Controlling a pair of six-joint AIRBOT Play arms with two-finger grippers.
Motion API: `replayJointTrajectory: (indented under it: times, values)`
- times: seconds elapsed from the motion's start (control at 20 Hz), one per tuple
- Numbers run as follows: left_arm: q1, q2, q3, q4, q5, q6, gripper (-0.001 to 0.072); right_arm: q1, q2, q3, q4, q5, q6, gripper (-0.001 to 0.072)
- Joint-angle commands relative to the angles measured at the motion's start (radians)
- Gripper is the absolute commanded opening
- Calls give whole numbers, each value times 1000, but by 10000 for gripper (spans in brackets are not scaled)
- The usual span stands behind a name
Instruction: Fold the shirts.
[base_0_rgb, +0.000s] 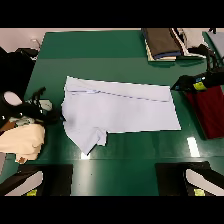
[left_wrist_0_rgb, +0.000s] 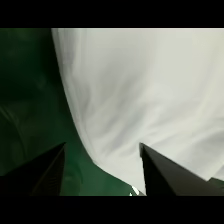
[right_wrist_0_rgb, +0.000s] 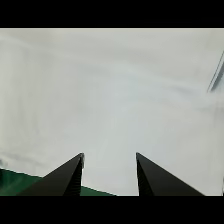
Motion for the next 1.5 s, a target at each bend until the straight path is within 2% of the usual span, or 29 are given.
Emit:
replayJointTrajectory:
  times: [0.0, 0.1, 0.3, 0.35, 0.4, 0.45, 0.65, 0.8, 1.0, 1.15, 1.35, 1.45]
  values:
    - [1, 50, -159, -117, 39, 61, 538, 0, 37, -43, 24, -21, -2, 377]
    - [-18, 50, -188, -142, 79, 60, 538, 0, 38, -43, 24, -23, -2, 377]
    - [-156, 48, -206, -140, 169, 36, 536, 0, 38, -44, 20, -21, -2, 377]
    - [-167, 48, -204, -140, 179, 20, 401, -8, 38, -44, 19, -13, -2, 377]
    - [-166, 48, -197, -140, 183, 23, 137, -22, 38, -45, 18, 7, -2, 377]
    - [-164, 49, -183, -128, 180, 24, 24, -45, 38, -53, 16, 27, -11, 377]
    - [-164, 53, -62, -109, 121, 26, 22, -219, 74, -235, 6, 34, -55, 377]
    - [-164, 53, 6, -113, 104, 26, 22, -431, 82, -414, -87, 30, -56, 391]
    - [-164, 52, 12, -123, 130, 25, 22, -617, -5, -566, -28, 9, -118, 385]
    - [-164, 52, 12, -123, 129, 25, 22, -583, -68, -624, 56, -76, -139, 379]
    - [-164, 52, 12, -126, 131, 25, 22, -419, -153, -597, 152, -162, -141, 358]
    - [-164, 52, 13, -129, 126, 24, 22, -317, -176, -542, 148, -178, -140, 206]
